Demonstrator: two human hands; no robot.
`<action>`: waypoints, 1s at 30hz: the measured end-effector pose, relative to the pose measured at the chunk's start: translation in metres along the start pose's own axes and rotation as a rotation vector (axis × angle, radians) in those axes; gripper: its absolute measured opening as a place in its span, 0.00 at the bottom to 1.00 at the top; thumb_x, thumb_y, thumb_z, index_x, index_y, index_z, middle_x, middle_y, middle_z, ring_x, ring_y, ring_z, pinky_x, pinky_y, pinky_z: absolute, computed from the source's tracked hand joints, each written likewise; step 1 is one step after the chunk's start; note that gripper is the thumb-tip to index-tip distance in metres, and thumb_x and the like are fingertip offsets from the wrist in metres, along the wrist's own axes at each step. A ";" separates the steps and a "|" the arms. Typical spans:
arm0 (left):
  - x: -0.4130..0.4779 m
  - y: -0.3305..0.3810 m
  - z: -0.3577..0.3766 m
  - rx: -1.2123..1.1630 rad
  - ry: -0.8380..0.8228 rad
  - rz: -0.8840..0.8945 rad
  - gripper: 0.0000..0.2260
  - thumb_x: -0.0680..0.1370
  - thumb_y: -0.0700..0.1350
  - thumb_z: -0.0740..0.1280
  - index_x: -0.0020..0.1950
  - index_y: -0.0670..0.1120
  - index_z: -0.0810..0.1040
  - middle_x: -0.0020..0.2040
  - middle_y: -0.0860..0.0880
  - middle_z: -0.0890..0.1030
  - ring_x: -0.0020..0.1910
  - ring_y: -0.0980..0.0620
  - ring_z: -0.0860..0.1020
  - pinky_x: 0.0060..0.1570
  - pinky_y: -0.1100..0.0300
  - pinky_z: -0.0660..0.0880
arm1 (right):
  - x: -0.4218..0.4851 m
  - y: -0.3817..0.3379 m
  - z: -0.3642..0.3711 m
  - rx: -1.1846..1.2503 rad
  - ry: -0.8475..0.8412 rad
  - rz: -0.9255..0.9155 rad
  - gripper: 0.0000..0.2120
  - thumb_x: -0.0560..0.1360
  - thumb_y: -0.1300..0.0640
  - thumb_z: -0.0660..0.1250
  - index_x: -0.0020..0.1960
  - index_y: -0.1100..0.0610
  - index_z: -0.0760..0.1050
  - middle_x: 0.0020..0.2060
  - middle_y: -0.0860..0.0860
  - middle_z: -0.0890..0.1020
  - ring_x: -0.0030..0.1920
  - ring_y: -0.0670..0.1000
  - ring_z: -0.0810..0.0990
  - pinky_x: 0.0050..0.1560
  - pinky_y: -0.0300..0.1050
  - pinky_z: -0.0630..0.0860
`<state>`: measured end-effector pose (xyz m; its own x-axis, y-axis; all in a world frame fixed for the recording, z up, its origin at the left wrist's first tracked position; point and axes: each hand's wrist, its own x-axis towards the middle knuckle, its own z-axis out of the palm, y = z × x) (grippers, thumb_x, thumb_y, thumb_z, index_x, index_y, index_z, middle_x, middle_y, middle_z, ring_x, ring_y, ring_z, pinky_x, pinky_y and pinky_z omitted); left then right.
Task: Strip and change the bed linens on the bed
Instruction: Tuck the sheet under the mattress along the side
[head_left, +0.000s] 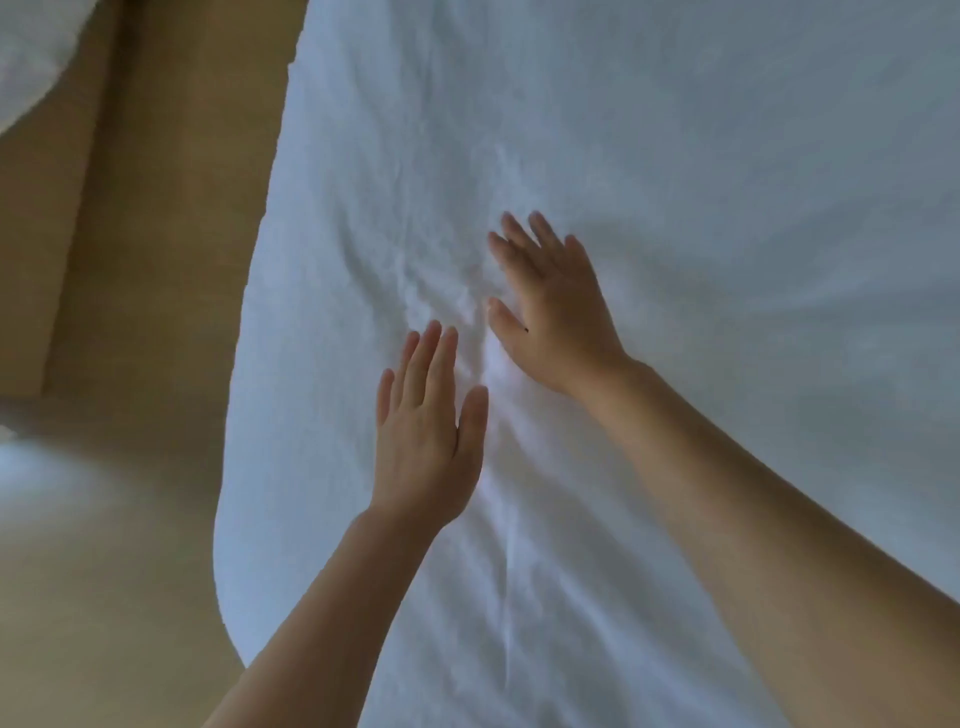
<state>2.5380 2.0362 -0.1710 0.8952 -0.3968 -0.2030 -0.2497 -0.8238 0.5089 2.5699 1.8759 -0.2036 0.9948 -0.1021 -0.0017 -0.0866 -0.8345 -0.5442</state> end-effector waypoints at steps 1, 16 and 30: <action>0.015 0.018 0.010 0.007 -0.014 0.041 0.27 0.80 0.54 0.49 0.77 0.48 0.52 0.78 0.52 0.52 0.75 0.59 0.44 0.72 0.61 0.40 | 0.004 0.027 -0.012 -0.101 -0.014 0.042 0.28 0.79 0.51 0.57 0.76 0.58 0.56 0.76 0.54 0.55 0.77 0.55 0.48 0.73 0.50 0.41; 0.149 0.426 0.292 0.165 -0.345 0.414 0.26 0.82 0.54 0.47 0.77 0.54 0.40 0.78 0.53 0.39 0.76 0.51 0.35 0.71 0.52 0.32 | -0.148 0.456 -0.249 -0.461 0.099 0.596 0.33 0.76 0.39 0.47 0.77 0.53 0.53 0.76 0.54 0.54 0.76 0.54 0.50 0.73 0.53 0.40; 0.135 0.573 0.381 0.363 -0.534 0.494 0.28 0.78 0.61 0.42 0.77 0.58 0.39 0.77 0.51 0.36 0.75 0.48 0.34 0.70 0.48 0.33 | -0.230 0.572 -0.354 -0.318 0.288 0.740 0.31 0.76 0.48 0.54 0.76 0.58 0.57 0.74 0.60 0.59 0.74 0.63 0.57 0.71 0.60 0.52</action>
<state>2.3747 1.3560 -0.2257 0.3759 -0.8131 -0.4445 -0.7562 -0.5464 0.3599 2.2724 1.2302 -0.2170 0.6271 -0.7785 -0.0271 -0.7625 -0.6064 -0.2255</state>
